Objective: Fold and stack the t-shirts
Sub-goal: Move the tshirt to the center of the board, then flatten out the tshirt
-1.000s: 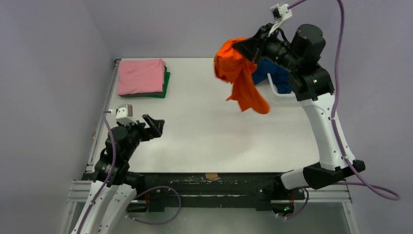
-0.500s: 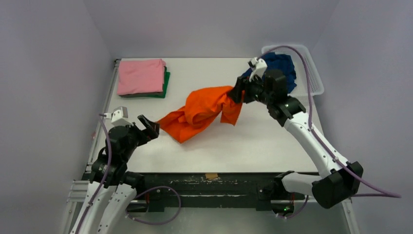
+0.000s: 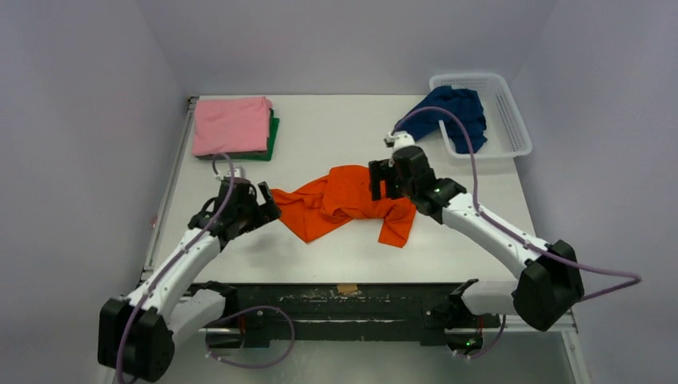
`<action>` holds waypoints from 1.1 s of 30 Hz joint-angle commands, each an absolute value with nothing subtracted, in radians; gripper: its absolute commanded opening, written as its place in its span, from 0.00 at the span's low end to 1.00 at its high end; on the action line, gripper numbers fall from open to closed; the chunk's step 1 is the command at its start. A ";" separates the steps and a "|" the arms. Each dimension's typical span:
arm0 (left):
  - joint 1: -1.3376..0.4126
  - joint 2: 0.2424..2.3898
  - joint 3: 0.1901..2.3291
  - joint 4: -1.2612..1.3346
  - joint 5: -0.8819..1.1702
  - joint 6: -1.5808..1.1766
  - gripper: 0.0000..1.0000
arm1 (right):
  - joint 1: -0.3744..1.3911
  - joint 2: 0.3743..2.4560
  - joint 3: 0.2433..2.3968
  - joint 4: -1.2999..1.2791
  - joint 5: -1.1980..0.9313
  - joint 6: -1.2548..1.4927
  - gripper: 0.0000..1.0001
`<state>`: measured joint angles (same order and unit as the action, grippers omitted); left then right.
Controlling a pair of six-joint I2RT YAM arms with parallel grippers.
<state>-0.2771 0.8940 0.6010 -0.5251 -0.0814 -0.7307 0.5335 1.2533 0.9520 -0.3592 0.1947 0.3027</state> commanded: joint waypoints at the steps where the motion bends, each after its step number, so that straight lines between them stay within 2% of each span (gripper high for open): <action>1: -0.274 1.132 0.699 -0.364 -0.048 -0.721 1.00 | 0.719 1.412 0.995 -0.213 0.105 0.210 0.81; 4: -0.269 1.306 0.789 -0.341 -0.029 -0.716 1.00 | 0.786 1.562 1.109 -0.208 0.129 0.217 0.79; 9: -0.265 1.497 0.886 -0.301 -0.038 -0.723 0.99 | 0.787 1.815 1.372 -0.261 0.277 0.281 0.80; 14: -0.265 1.641 0.968 -0.325 -0.040 -0.725 0.91 | 0.785 2.043 1.619 -0.356 0.376 0.318 0.79; 18: -0.267 1.724 1.019 -0.345 -0.032 -0.727 0.82 | 0.770 2.135 1.707 -0.383 0.424 0.363 0.79; 20: -0.267 1.760 1.043 -0.352 -0.022 -0.722 0.74 | 0.756 2.164 1.722 -0.386 0.425 0.366 0.79; 21: -0.267 1.777 1.055 -0.354 -0.011 -0.720 0.66 | 0.749 2.177 1.727 -0.394 0.428 0.370 0.78; 23: -0.267 1.801 1.070 -0.355 -0.005 -0.712 0.34 | 0.734 2.192 1.720 -0.404 0.434 0.381 0.77; 24: -0.267 1.812 1.076 -0.357 -0.005 -0.705 0.14 | 0.727 2.192 1.711 -0.409 0.445 0.390 0.75; 25: -0.267 1.813 1.079 -0.359 -0.004 -0.700 0.00 | 0.722 2.187 1.698 -0.411 0.455 0.397 0.74; 27: -0.267 1.801 1.074 -0.357 -0.034 -0.690 0.00 | 0.711 2.163 1.663 -0.399 0.468 0.405 0.67; 30: -0.267 1.756 1.037 -0.325 -0.052 -0.686 0.00 | 0.695 2.102 1.599 -0.371 0.485 0.416 0.50; 33: -0.267 1.710 1.010 -0.316 -0.072 -0.696 0.00 | 0.677 2.043 1.527 -0.343 0.500 0.426 0.44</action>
